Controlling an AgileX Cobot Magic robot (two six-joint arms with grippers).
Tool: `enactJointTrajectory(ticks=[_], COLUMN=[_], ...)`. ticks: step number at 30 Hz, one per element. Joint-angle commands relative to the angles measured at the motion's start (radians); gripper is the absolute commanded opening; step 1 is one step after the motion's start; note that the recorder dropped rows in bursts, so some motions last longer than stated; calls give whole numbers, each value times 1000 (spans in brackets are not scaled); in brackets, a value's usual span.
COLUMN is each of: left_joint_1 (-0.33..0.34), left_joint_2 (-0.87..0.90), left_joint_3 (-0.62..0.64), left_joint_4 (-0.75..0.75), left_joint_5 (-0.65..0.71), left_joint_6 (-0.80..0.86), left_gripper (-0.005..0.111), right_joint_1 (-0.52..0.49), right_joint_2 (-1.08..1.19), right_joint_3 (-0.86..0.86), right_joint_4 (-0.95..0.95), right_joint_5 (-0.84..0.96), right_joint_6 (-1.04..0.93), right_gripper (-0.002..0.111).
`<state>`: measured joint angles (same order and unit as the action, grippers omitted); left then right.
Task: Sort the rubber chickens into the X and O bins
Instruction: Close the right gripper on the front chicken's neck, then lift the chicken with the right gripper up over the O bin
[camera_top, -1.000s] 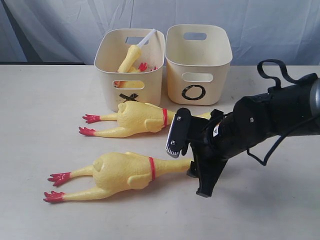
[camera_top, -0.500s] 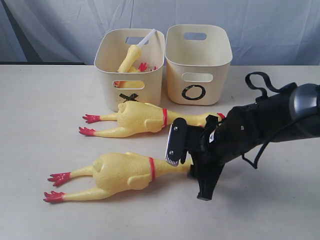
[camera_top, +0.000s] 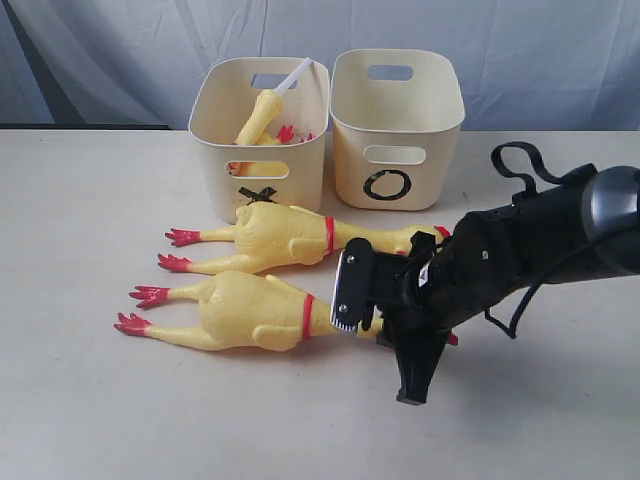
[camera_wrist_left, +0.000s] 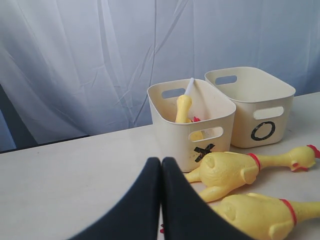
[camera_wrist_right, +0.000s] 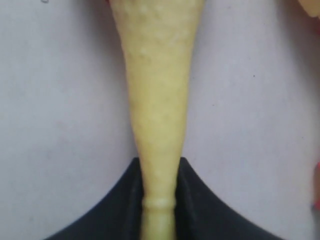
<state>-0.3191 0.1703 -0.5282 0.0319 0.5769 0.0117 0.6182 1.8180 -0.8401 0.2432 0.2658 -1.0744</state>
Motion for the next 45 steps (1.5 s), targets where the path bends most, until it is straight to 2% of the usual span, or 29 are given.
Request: enactJointTrajectory(ticks=[1,8,17,26,40,45], left_joint_1=[-2,-2,-2,-2,-2,-2], left_joint_2=[-6,-6,-6,-6,-6,-6], left_joint_3=[4,4,4,4,4,4], left_joint_4=[7,7,7,7,7,7], left_joint_5=[6,6,6,6,6,6], left_joint_6=[-3,-3,-3,-3,-3,-3], left_gripper=[0,0,0,0,0,0], right_joint_1=[0,0,0,0,-2,-84], right_joint_2=[-60,-180,-345,-462,-464,-435], right_joint_3=[-6,-6,-6,-6,-8,-56], right_joint_4=[5,24,248,263,302,410], right_joint_5=[47,134,142,-138,-495,-499], right_joint_6=[2,2,2,63,35,-8], right_gripper=[-1,-1,-1,-1,-1,-1])
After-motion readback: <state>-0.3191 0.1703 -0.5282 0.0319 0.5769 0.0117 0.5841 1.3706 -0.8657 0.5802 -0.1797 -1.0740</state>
